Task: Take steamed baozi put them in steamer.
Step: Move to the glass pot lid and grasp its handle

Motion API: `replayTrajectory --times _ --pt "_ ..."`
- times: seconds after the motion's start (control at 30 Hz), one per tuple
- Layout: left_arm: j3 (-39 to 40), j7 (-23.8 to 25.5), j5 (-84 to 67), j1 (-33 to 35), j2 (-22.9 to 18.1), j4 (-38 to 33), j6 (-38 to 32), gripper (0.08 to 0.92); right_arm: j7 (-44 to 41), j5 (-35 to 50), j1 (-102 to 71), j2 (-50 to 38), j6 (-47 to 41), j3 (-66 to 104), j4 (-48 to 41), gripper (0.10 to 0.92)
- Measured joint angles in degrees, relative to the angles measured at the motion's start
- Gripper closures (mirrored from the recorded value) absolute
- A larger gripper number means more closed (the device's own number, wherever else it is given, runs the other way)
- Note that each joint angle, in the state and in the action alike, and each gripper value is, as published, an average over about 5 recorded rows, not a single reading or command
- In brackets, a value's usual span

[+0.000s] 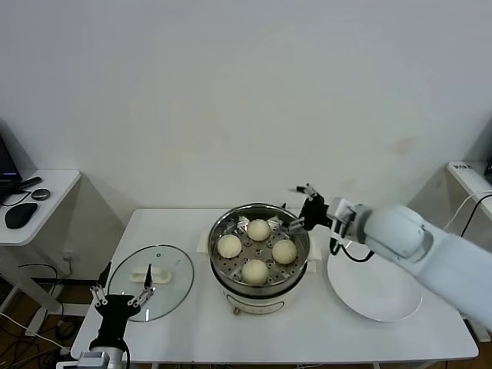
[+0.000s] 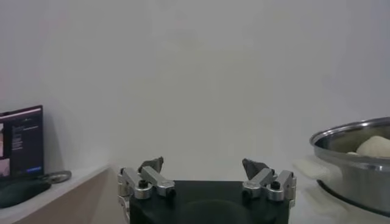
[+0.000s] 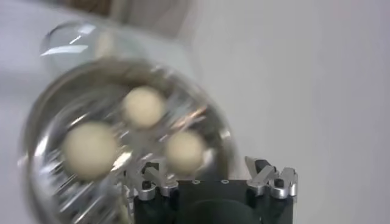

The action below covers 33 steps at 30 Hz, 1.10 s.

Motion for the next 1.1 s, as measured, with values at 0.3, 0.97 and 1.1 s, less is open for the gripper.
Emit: replayTrajectory --times 0.3,0.97,1.1 --pt "0.63 -0.75 0.9 0.6 -0.51 0.31 -0.37 0.177 2.1 -14.38 -33.32 20.01 21.88 32.27 -1.18 0.203" --pt "-0.31 -4.39 34.32 -0.34 3.75 6.82 1.13 0.177 4.21 -15.18 -71.55 44.25 31.55 68.9 -0.94 0.203" --pt "-0.7 -4.9 46.28 -1.8 5.59 10.71 -0.29 0.177 4.71 -14.57 -72.74 46.06 31.72 70.44 -0.61 0.203"
